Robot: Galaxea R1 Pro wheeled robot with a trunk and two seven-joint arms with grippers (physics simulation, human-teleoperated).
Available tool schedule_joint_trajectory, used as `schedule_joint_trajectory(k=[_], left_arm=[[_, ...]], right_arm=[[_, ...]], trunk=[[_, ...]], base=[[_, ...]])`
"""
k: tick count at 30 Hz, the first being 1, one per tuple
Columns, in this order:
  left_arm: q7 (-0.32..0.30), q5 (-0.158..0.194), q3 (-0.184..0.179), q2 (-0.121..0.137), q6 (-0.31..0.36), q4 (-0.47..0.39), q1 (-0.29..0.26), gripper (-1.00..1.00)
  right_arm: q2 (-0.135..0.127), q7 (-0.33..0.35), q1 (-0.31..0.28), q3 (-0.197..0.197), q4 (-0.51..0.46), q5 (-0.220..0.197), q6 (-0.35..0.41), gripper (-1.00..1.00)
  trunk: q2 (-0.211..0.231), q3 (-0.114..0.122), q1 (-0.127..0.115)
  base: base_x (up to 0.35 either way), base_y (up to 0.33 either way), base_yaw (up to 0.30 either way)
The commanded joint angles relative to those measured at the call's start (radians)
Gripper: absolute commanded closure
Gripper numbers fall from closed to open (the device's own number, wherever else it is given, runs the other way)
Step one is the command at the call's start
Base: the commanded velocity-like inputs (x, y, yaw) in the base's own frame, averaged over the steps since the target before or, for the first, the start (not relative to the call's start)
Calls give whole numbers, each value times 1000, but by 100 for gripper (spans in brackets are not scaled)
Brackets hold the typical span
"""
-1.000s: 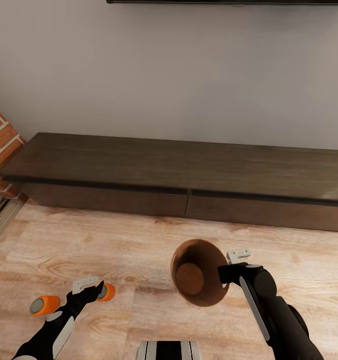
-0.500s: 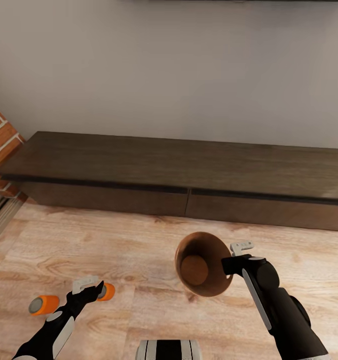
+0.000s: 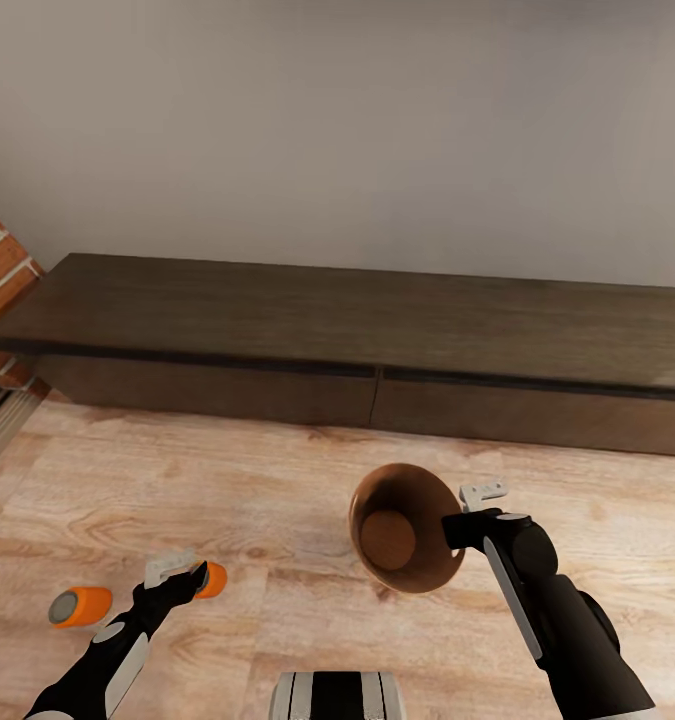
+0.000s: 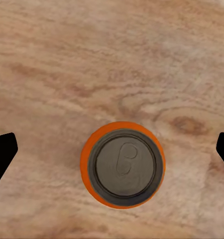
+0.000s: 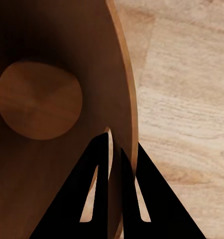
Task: Put the three can of soda from the living room inside the tash can in the kitchen.
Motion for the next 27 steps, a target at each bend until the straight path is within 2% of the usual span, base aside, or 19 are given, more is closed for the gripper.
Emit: schedule_joint_trajectory(k=[1,7,15,19,27], left_arm=[[0,0,0,0,0,0,0,-100],[0,0,-1,0,0,1,0,-100],[0,0,-1,0,0,2,0,-100],[0,0,-2,0,0,2,0,-100],[0,0,-2,0,0,2,0,-100]], right_arm=[[0,7,0,0,0,-24,-1,100],[0,7,0,0,0,-25,-1,100],[0,7,0,0,0,-26,-1,100],[0,7,0,0,0,-27,-1,100],[0,7,-4,-1,-3,-28,-2,100]], trunk=[[-7,-3,4],[-49,-22,27],[-49,-22,27],[-77,-35,42],[-77,-35,42]], base=[[0,0,0],[0,0,0],[0,0,0],[0,0,0],[0,0,0]])
